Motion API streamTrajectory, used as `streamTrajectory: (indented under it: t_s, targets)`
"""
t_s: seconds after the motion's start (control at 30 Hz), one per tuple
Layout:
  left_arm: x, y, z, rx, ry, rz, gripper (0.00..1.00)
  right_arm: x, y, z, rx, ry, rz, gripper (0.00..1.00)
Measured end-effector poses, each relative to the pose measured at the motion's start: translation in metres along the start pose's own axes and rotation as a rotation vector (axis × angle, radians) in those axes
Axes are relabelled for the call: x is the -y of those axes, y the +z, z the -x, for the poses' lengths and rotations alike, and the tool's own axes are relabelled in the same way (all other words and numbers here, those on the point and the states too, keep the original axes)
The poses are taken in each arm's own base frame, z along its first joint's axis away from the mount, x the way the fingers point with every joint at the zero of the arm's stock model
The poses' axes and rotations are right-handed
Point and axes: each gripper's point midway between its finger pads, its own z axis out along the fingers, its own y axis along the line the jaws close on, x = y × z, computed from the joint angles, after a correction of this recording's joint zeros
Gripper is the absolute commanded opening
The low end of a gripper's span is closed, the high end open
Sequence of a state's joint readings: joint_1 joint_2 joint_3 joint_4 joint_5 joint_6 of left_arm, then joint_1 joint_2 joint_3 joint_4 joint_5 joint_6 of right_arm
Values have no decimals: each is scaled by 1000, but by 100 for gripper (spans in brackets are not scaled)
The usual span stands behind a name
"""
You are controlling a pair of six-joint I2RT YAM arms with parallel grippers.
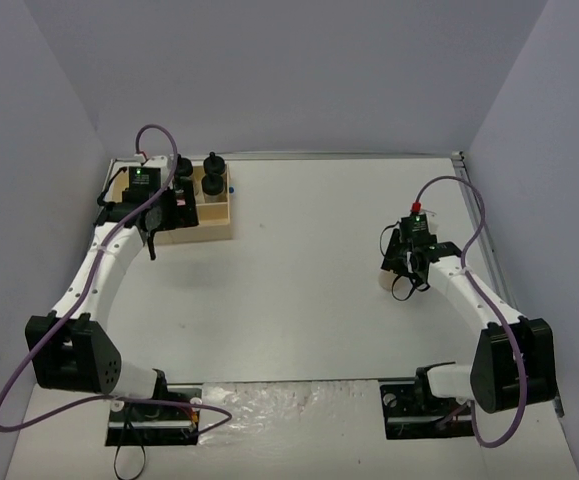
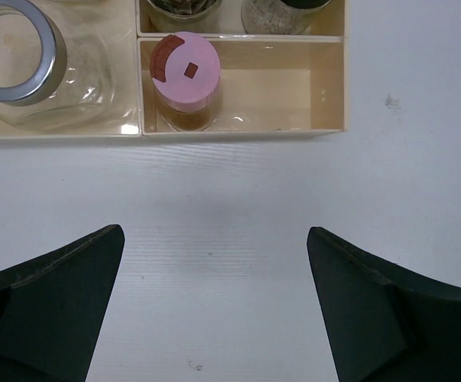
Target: Organize the condiment bottles
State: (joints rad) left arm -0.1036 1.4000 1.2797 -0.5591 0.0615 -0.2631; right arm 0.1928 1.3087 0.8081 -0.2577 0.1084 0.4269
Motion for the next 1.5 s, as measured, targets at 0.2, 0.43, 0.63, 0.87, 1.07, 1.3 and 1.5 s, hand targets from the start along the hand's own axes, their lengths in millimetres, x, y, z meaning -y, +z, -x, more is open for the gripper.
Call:
streamTrajectory:
  t_s: [0.2, 0.43, 0.63, 0.87, 1.07, 1.3, 1.5]
  targets:
    - [8, -4, -11, -44, 0, -51, 97, -82, -5, 13, 39, -180, 162, 20]
    - [19, -25, -11, -11, 24, -105, 97, -206, -9, 13, 83, -419, 371, 21]
    - [22, -33, -23, -23, 43, -133, 97, -265, -1, -3, 80, -579, 440, 25]
    - [31, -33, -39, -60, 71, -169, 97, -296, 5, -32, 74, -702, 481, 53]
    - [57, -34, -51, -77, 132, -231, 97, -296, 5, -34, 79, -728, 479, 95]
    - [85, -29, -57, -79, 191, -285, 97, -290, -6, -30, 84, -727, 484, 100]
    - [104, -22, -50, -40, 221, -330, 97, -251, -82, 3, 226, -636, 523, 100]
